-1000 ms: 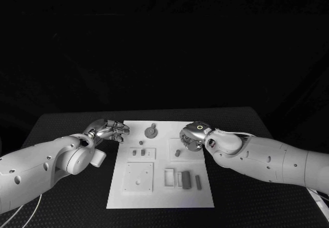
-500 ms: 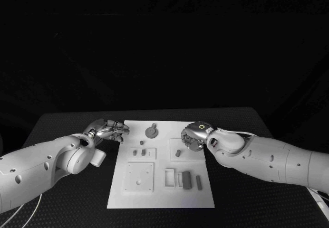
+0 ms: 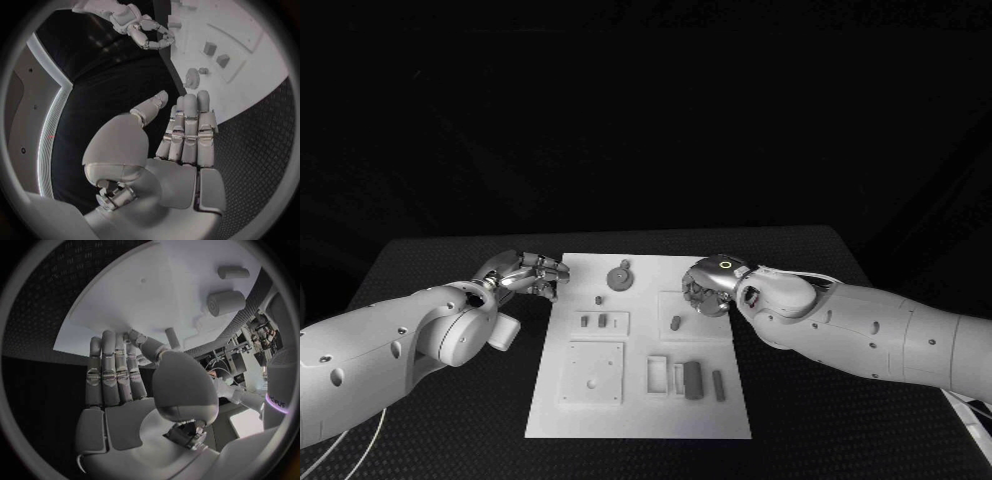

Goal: Assemble the parts on the task board

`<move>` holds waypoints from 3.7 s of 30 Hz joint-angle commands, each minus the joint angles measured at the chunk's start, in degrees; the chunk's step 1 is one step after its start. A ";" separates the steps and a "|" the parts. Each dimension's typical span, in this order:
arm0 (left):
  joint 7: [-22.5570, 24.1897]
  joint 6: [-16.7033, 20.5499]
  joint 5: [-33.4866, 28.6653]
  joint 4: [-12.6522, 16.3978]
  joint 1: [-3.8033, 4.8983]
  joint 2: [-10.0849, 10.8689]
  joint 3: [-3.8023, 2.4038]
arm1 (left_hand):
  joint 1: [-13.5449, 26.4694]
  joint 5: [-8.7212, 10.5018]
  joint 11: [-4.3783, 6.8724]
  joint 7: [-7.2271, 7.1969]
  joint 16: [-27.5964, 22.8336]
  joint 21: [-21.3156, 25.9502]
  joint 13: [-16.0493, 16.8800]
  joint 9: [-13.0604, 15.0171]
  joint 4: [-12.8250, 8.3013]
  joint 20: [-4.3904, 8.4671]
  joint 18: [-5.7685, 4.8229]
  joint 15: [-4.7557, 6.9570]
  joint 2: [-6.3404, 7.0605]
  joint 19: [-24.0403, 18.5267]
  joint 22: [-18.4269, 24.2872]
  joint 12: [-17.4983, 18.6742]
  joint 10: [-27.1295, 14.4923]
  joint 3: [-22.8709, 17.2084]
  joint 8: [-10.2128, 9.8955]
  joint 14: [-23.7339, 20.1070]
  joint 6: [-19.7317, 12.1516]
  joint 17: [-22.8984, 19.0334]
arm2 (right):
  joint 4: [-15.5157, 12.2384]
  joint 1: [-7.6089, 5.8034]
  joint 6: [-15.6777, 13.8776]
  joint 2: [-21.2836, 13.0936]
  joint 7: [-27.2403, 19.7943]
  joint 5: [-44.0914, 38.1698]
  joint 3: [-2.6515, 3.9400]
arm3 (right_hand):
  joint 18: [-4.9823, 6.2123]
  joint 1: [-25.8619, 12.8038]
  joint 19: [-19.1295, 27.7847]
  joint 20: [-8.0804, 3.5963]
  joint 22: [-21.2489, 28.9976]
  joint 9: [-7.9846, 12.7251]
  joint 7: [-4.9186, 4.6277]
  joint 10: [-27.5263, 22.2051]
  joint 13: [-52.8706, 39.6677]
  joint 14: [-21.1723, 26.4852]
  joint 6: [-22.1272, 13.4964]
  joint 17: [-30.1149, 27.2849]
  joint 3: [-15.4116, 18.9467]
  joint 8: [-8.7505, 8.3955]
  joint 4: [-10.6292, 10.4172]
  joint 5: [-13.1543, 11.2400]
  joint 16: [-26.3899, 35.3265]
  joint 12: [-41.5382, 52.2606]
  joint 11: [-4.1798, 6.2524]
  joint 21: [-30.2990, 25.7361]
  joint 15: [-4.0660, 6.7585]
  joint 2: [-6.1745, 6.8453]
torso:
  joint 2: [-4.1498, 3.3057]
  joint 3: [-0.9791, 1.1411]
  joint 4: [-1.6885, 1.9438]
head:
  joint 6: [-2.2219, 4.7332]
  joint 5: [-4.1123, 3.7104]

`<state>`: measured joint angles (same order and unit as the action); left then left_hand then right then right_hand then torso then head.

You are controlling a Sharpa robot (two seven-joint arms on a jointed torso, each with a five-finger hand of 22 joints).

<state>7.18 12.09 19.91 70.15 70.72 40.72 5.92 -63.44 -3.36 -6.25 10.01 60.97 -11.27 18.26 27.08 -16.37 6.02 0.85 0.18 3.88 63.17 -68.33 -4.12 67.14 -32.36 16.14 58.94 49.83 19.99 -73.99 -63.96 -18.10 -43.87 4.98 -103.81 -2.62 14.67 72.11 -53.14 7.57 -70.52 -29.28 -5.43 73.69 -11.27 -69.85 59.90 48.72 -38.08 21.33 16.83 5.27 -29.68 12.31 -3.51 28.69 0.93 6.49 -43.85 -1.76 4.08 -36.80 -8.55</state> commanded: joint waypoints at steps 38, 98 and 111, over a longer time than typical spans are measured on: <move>0.57 -0.03 -0.36 -0.55 -0.06 -0.17 -0.04 | 0.23 -0.07 0.02 0.79 -0.34 0.48 -0.12 -0.24 0.06 -0.23 1.21 -0.11 0.32 0.56 0.14 0.18 -0.93 0.41 -0.26 0.66 -1.15 0.32 | 1.99 -1.07 3.51 0.18 -1.41 3.47 0.69 | 0.33 0.14 -0.37 0.14 -0.14 -0.23 -0.14 0.28 -0.46 -0.06 0.27 0.36 0.19 0.19 0.05 0.20 -0.01 0.07 0.07 0.04 0.04 -0.20 | 0.01 -0.02 0.00 | -0.28 -0.10; 0.88 1.01 -0.58 -0.96 -0.04 0.01 -0.05 | 0.08 -0.24 -0.18 0.88 -0.46 0.79 -0.28 -0.24 0.03 -0.37 1.40 -0.27 0.20 0.82 0.15 0.20 -1.72 0.35 -0.18 0.78 -1.45 0.62 | -10.40 -1.69 0.24 1.72 -5.99 12.05 3.16 | 0.33 -0.07 -0.49 0.11 -0.25 -0.51 -0.19 0.19 -0.98 -0.12 0.14 0.76 0.20 0.03 0.05 0.21 0.27 -0.15 0.04 -0.15 0.05 -0.46 | 0.01 -0.10 0.03 | 0.54 2.88; 0.85 1.33 -0.78 -1.11 -0.03 -0.33 -0.05 | 0.07 -0.38 -0.18 0.88 -0.48 0.84 -0.28 -0.23 0.05 -0.40 1.41 -0.28 0.27 0.88 0.15 0.15 -1.74 0.33 -0.13 0.82 -1.45 0.68 | -10.13 0.10 1.17 5.80 -6.21 8.80 3.10 | 0.33 -0.14 -0.46 0.12 -0.28 -0.60 -0.23 0.12 -1.13 -0.10 0.06 0.85 0.21 -0.04 0.06 0.20 0.41 -0.25 0.01 -0.25 0.03 -0.56 | 0.02 -0.08 0.04 | -0.09 5.25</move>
<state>7.33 13.08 19.63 69.01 70.66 40.61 5.91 -63.44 -3.36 -6.54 10.44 60.74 -10.82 18.07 26.88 -16.22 5.60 1.63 -0.24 3.88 63.58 -68.25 -4.12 65.82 -32.21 16.14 59.34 48.21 20.62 -84.23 -64.04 -17.55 -38.37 -0.48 -92.68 0.47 14.63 72.12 -53.33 7.79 -70.73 -29.80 -5.43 73.71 -12.35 -69.95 59.90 49.49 -38.00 21.11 16.91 5.27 -29.54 11.89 -3.49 28.70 0.58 6.48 -43.82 -1.86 4.11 -36.79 -3.85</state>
